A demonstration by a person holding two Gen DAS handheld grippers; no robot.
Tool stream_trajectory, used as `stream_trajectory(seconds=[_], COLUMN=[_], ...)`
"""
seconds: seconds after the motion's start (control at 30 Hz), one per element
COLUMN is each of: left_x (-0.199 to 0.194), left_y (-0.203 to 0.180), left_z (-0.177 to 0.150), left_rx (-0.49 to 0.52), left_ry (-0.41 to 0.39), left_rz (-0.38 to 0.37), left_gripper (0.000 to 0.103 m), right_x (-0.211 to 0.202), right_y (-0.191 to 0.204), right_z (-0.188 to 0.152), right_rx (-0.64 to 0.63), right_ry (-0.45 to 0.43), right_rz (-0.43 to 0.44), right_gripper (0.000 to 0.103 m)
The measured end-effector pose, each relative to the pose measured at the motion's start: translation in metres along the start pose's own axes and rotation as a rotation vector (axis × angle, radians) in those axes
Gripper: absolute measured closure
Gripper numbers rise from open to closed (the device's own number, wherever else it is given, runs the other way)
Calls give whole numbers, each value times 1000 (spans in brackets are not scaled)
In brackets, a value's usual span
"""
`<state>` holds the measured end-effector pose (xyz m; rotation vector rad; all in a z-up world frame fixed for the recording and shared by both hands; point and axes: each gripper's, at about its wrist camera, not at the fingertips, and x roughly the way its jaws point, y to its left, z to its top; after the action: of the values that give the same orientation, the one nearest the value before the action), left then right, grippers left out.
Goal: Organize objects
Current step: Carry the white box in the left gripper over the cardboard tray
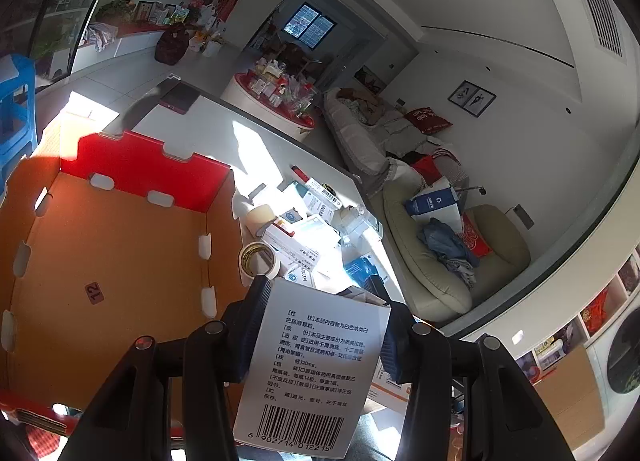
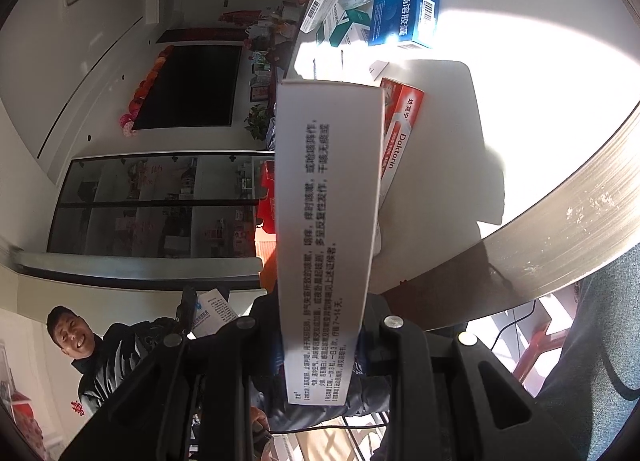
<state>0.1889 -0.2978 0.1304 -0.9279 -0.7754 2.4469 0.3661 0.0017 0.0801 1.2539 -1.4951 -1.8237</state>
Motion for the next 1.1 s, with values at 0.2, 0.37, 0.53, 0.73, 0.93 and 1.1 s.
stream_trajectory(seconds=[0.2, 0.37, 0.53, 0.73, 0.93, 1.1], left_x=[-9, -8, -11, -18, -22, -26], left_y=[17, 23, 27, 36, 51, 61], left_z=[3, -2, -2, -1, -2, -3], left_rx=[-30, -41, -45, -51, -50, -73], left_ry=[-26, -18, -29, -52, -66, -74], left_rz=[29, 38, 51, 77, 132, 149], left_gripper=[51, 51, 51, 51, 51, 51], right_x=[9, 16, 25, 47, 64, 73], right_y=[5, 10, 21, 43, 56, 68], right_z=[-2, -4, -6, -11, -19, -22], right_rx=[-9, -17, -47, -109, -147, -185], right_ry=[18, 33, 55, 101, 142, 159], right_rz=[-5, -12, -13, -7, -11, -24], right_gripper=[77, 77, 77, 77, 77, 77])
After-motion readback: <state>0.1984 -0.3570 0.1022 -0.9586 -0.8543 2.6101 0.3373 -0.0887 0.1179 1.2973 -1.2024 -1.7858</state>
